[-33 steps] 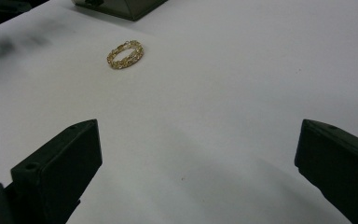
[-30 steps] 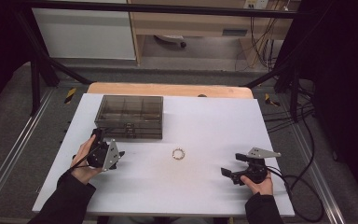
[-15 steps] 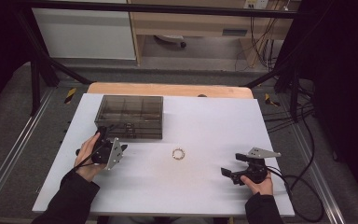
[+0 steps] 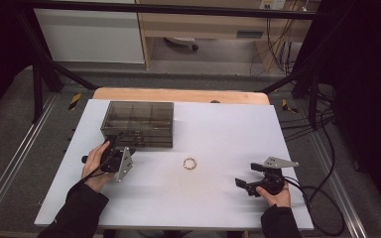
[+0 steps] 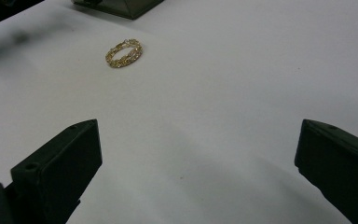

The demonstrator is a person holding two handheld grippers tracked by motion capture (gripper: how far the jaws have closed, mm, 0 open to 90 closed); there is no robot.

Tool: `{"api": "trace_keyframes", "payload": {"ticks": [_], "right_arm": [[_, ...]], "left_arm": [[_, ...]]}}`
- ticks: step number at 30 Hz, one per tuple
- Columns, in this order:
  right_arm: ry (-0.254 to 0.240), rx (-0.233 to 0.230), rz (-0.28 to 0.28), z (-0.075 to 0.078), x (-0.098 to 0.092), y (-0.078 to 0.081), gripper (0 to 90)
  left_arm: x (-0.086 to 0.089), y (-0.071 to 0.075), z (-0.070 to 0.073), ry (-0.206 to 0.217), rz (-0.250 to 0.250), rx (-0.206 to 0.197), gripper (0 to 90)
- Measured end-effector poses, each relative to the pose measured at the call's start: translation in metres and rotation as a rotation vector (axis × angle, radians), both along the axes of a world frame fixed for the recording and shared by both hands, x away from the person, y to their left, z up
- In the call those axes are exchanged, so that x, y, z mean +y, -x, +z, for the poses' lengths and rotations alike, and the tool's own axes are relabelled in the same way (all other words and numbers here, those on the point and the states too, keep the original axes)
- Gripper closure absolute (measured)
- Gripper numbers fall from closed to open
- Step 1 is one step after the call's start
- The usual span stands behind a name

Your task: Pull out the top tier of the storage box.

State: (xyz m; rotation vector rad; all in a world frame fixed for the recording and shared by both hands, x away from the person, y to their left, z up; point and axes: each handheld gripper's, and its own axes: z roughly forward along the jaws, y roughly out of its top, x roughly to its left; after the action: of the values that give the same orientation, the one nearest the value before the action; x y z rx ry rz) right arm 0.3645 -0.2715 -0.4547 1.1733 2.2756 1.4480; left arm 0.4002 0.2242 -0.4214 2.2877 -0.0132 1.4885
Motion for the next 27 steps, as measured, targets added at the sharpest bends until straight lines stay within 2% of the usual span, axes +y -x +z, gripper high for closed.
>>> {"api": "trace_keyframes", "payload": {"ticks": [1,3,7,16,21,27], "right_arm": [[0.001,0.0,0.001,0.0,0.0,0.0,1.0],[-0.001,-0.001,0.0,0.0,0.0,0.0,1.0],[-0.001,-0.004,-0.001,0.0,0.0,0.0,1.0],[0.0,-0.003,-0.001,0.0,0.0,0.0,1.0],[0.0,-0.004,0.0,0.0,0.0,0.0,1.0],[0.002,-0.002,0.0,0.0,0.0,0.0,1.0]], "left_arm": [[-0.001,-0.001,-0.001,-0.018,0.006,-0.015,33.7],[-0.002,-0.001,-0.002,-0.023,0.009,-0.023,35.0],[-0.005,-0.002,-0.003,-0.059,0.009,-0.065,39.4],[-0.007,-0.004,-0.009,-0.076,0.004,-0.083,48.7],[-0.01,-0.006,-0.013,-0.106,0.013,-0.125,53.5],[-0.012,-0.008,-0.017,-0.127,0.019,-0.153,60.2]]}}
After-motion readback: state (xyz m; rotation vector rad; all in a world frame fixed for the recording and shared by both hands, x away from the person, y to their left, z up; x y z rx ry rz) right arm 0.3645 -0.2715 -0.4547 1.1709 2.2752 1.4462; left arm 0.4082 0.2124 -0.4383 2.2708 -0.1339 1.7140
